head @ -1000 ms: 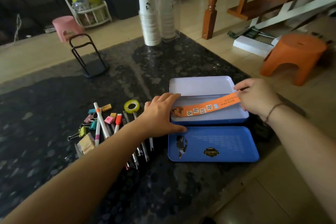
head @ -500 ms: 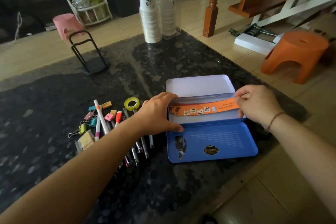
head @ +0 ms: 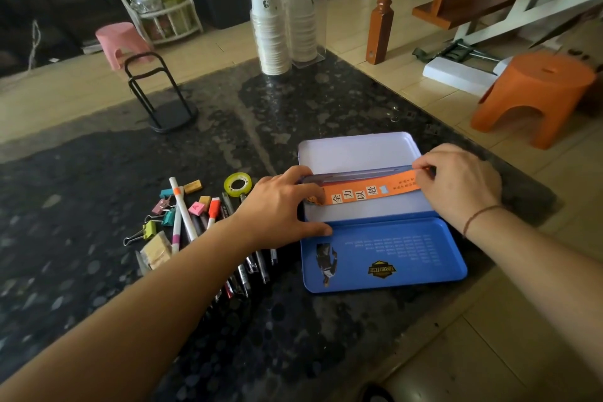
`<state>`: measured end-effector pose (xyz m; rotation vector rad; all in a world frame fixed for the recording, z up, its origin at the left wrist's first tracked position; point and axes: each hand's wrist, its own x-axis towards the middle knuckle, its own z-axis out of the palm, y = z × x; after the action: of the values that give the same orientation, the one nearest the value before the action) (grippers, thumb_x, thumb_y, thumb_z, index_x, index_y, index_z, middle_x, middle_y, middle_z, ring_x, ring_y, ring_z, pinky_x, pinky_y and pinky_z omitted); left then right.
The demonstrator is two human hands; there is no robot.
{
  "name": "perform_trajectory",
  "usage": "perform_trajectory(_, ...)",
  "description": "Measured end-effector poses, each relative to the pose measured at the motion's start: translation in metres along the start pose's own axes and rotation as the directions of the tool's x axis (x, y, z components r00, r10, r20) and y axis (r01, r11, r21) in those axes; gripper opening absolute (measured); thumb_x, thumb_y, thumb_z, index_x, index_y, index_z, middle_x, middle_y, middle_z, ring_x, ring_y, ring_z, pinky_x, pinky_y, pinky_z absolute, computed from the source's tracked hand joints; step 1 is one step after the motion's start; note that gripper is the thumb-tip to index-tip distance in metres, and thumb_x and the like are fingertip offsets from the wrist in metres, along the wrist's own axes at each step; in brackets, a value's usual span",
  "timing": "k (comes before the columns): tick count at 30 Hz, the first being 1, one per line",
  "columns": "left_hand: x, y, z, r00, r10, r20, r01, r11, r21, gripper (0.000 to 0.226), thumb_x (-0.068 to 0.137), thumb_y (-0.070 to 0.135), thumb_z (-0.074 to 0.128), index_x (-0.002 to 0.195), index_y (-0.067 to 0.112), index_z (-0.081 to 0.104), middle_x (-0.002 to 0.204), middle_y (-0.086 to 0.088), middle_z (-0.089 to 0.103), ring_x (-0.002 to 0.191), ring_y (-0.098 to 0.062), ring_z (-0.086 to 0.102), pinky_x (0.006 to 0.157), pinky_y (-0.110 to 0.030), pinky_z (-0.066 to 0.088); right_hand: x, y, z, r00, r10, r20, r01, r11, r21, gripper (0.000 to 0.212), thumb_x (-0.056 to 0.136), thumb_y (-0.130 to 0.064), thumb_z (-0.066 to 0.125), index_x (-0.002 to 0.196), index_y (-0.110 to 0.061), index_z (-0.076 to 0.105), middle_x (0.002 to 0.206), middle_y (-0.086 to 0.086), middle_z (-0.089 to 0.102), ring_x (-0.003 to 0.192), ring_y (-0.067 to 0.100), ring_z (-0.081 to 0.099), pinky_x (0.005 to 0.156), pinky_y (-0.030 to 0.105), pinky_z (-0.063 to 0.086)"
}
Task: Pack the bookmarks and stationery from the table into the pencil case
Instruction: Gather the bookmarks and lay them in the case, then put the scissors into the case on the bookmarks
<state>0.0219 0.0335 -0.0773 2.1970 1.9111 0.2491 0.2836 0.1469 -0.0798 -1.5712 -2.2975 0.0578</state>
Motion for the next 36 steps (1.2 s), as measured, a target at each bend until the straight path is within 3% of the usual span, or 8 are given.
perform_trajectory(4, 0.000, 0.000, 0.000, 1.000, -0.002, -0.011, 0.002, 1.000, -0.017, 0.057, 0.070, 0.070, 0.062, 0.116, 0.036, 0.059, 0.143, 0.003, 0.040, 0.117, -0.022, 0.053, 0.097, -0.037, 0.043, -0.002, 0.007, 0.007, 0.988, 0.141, 0.064, -0.151, 0.971, 0.187, 0.015, 0.079, -0.032, 0.074, 0.083, -0.022, 0.063, 0.103, 0.001, 0.056, 0.084, 0.016, 0.056, 0.051, 0.019, 0.037)
perform_trajectory(9, 0.001, -0.002, 0.001, 1.000, 0.006, -0.017, -0.007, 1.000, -0.030, 0.065, 0.068, 0.069, 0.065, 0.121, 0.036, 0.051, 0.139, 0.008, 0.043, 0.113, -0.017, 0.054, 0.095, -0.033, 0.044, 0.002, 0.012, -0.002, 0.988, 0.075, 0.134, -0.117, 0.932, 0.344, 0.015, 0.083, -0.035, 0.068, 0.081, -0.021, 0.063, 0.074, -0.008, 0.063, 0.072, 0.008, 0.062, 0.050, 0.017, 0.039)
perform_trajectory(12, 0.002, -0.002, 0.000, 0.999, -0.023, -0.029, 0.020, 0.993, -0.119, 0.081, 0.063, 0.066, 0.072, 0.129, 0.035, 0.037, 0.133, 0.011, 0.049, 0.110, -0.011, 0.055, 0.086, -0.023, 0.043, 0.005, 0.019, -0.015, 0.972, -0.024, 0.235, -0.047, 0.956, 0.289, 0.026, 0.073, -0.030, 0.078, 0.086, -0.027, 0.056, 0.073, -0.008, 0.062, 0.067, 0.005, 0.060, 0.050, 0.018, 0.040)
perform_trajectory(18, 0.001, 0.000, 0.002, 0.998, -0.053, -0.033, 0.047, 0.983, -0.176, 0.089, 0.061, 0.063, 0.076, 0.132, 0.038, 0.029, 0.135, 0.009, 0.050, 0.112, -0.011, 0.055, 0.089, -0.026, 0.045, 0.005, 0.016, -0.016, 0.961, -0.116, 0.253, 0.110, 0.993, 0.038, 0.029, 0.080, -0.032, 0.073, 0.079, -0.026, 0.044, 0.075, -0.012, 0.054, 0.063, 0.002, 0.053, 0.045, 0.017, 0.038)
perform_trajectory(25, -0.012, 0.001, 0.000, 1.000, 0.011, 0.024, -0.006, 0.985, -0.173, 0.081, 0.072, 0.065, 0.067, 0.139, 0.035, 0.033, 0.152, 0.005, 0.031, 0.133, -0.017, 0.039, 0.110, -0.041, 0.034, -0.005, 0.022, -0.022, 0.966, -0.051, 0.255, 0.033, 0.997, 0.076, 0.023, 0.080, -0.042, 0.067, 0.078, -0.031, 0.048, 0.074, -0.015, 0.057, 0.063, 0.005, 0.056, 0.047, 0.025, 0.043)
perform_trajectory(28, -0.035, -0.017, -0.017, 0.988, 0.034, -0.152, -0.058, 0.986, -0.156, 0.061, 0.082, 0.059, 0.058, 0.135, 0.031, 0.045, 0.152, 0.002, 0.033, 0.136, -0.016, 0.035, 0.108, -0.034, 0.032, -0.004, 0.010, -0.029, 0.992, 0.030, 0.126, -0.053, 0.982, 0.181, 0.023, 0.078, -0.049, 0.062, 0.092, -0.034, 0.051, 0.078, -0.016, 0.055, 0.067, 0.005, 0.054, 0.053, 0.028, 0.045)
perform_trajectory(32, -0.084, -0.065, -0.031, 0.934, -0.179, -0.308, 0.146, 0.981, -0.127, 0.039, 0.085, 0.040, 0.064, 0.120, 0.022, 0.062, 0.131, 0.001, 0.055, 0.124, -0.020, 0.048, 0.104, -0.035, 0.038, -0.019, -0.052, -0.034, 0.997, -0.072, 0.042, 0.060, 0.970, 0.237, 0.026, 0.080, -0.047, 0.059, 0.102, -0.034, 0.055, 0.079, -0.017, 0.055, 0.067, -0.001, 0.052, 0.052, 0.021, 0.041)
perform_trajectory(36, -0.138, -0.093, -0.020, 0.931, -0.294, -0.219, 0.275, 0.955, -0.112, 0.046, 0.083, 0.040, 0.067, 0.126, 0.024, 0.058, 0.140, 0.002, 0.046, 0.135, -0.022, 0.036, 0.111, -0.043, 0.032, -0.053, -0.130, -0.038, 0.956, -0.276, 0.105, 0.240, 0.933, 0.268, 0.021, 0.079, -0.044, 0.060, 0.099, -0.036, 0.059, 0.081, -0.016, 0.057, 0.067, -0.001, 0.052, 0.054, 0.023, 0.043)
